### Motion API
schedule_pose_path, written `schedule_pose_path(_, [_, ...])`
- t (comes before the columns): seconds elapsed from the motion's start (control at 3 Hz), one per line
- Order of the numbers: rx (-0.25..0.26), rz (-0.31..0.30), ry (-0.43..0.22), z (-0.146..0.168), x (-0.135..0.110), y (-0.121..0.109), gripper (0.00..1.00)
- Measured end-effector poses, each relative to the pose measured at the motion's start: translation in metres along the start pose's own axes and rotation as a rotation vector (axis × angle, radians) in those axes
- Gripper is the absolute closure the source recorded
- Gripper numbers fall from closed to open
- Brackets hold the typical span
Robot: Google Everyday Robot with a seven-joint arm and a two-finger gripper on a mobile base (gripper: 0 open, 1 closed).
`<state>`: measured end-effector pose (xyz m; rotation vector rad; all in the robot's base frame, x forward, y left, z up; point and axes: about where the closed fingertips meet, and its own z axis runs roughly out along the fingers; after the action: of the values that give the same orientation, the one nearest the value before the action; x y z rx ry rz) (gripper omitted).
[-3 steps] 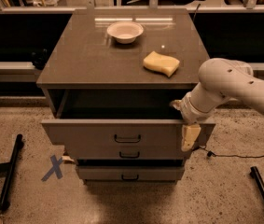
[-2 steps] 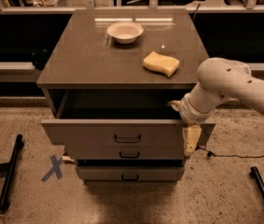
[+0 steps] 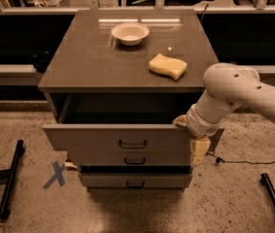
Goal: Open top drawer
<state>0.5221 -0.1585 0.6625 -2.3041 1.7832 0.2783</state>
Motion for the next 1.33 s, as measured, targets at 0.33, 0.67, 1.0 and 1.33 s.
schedule_pose_path(0.33, [-0.036, 0.000, 0.002, 0.000, 0.000, 0.017, 0.41])
schedule_pose_path(0.67, [-0.050, 0.002, 0.011, -0.004, 0.004, 0.030, 0.72])
schedule_pose_path(1.0, [-0.050, 0.002, 0.011, -0.011, 0.002, 0.029, 0.95])
schedule_pose_path(1.33, [-0.050, 0.002, 0.011, -0.014, 0.001, 0.029, 1.00])
